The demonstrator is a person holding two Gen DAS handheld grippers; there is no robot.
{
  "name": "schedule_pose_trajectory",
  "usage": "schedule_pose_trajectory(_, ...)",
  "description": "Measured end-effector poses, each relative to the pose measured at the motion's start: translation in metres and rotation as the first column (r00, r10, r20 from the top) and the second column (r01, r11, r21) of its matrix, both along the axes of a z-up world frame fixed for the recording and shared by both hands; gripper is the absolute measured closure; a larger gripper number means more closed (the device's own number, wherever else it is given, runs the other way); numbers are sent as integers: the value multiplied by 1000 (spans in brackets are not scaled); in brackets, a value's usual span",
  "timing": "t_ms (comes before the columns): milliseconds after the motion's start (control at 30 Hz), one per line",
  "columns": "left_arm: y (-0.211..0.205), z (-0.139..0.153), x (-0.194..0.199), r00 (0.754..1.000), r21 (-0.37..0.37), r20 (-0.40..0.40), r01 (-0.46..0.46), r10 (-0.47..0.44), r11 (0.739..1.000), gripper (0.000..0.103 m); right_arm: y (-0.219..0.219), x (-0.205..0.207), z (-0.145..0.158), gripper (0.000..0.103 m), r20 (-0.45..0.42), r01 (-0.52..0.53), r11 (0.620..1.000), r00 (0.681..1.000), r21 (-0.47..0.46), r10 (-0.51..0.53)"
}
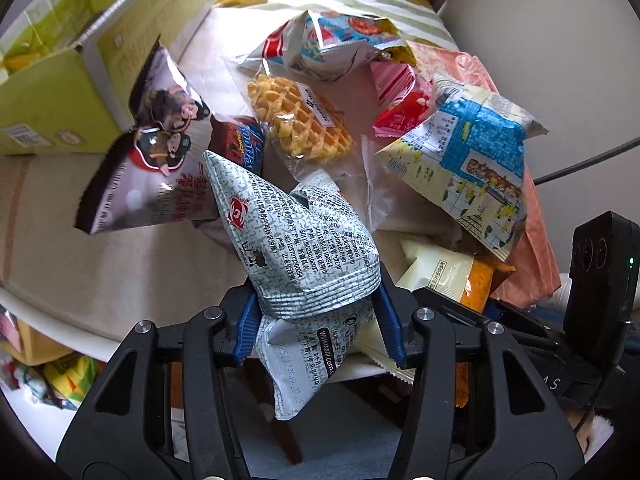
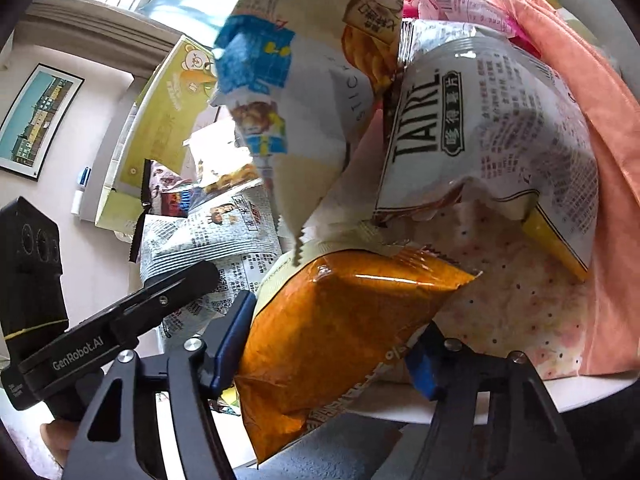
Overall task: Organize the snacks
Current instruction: 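Carry both bags over the yellow-green box and open both tools to drop them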
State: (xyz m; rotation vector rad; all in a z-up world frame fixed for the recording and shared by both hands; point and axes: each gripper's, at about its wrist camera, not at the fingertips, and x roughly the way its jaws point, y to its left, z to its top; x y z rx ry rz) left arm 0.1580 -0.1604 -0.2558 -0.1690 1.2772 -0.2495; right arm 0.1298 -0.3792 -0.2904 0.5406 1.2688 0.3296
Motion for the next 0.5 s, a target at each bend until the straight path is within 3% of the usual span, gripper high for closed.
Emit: schedule_pose_trajectory(500,41,52,-31,994,-8,109,14,-13,1000,56,39,-25,37,40,67,27,1000,997,8,-28)
